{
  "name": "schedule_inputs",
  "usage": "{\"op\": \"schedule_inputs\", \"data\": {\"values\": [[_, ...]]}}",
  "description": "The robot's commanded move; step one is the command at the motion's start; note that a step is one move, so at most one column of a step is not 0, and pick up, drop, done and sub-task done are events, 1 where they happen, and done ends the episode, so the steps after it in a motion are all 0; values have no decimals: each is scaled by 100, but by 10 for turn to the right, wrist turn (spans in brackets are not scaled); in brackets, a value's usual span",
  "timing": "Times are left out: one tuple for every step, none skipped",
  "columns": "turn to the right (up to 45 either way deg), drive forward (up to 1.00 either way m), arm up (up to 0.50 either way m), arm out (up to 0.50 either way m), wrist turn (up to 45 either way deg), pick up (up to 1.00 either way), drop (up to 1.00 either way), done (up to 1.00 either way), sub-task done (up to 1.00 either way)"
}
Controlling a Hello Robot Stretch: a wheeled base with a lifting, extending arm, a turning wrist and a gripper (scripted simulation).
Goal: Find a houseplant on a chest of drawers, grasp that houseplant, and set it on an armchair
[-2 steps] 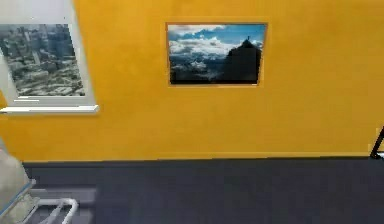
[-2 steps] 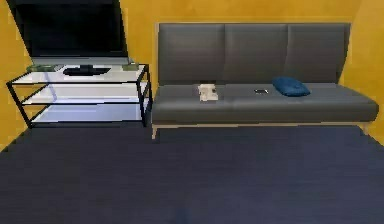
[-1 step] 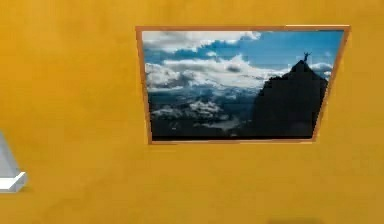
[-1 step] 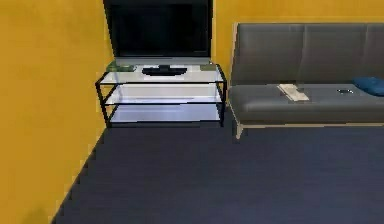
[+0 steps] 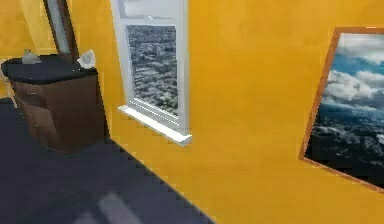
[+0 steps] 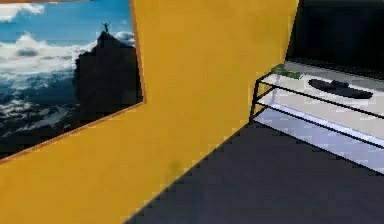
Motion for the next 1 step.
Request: {"op": "schedule_inputs", "data": {"values": [[0, 35, 0, 0, 0, 0, 0, 0, 0]]}}
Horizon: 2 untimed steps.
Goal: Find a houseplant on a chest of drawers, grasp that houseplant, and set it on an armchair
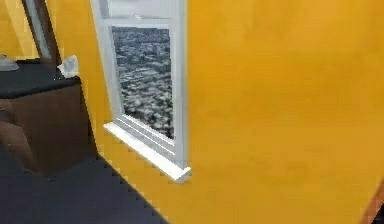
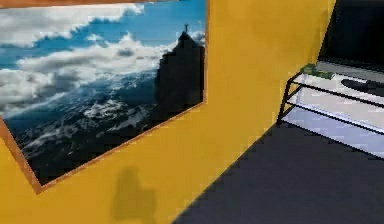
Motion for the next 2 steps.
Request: {"op": "schedule_inputs", "data": {"values": [[-390, 0, 0, 0, 0, 0, 0, 0, 0], [0, 100, 0, 0, 0, 0, 0, 0, 0]]}}
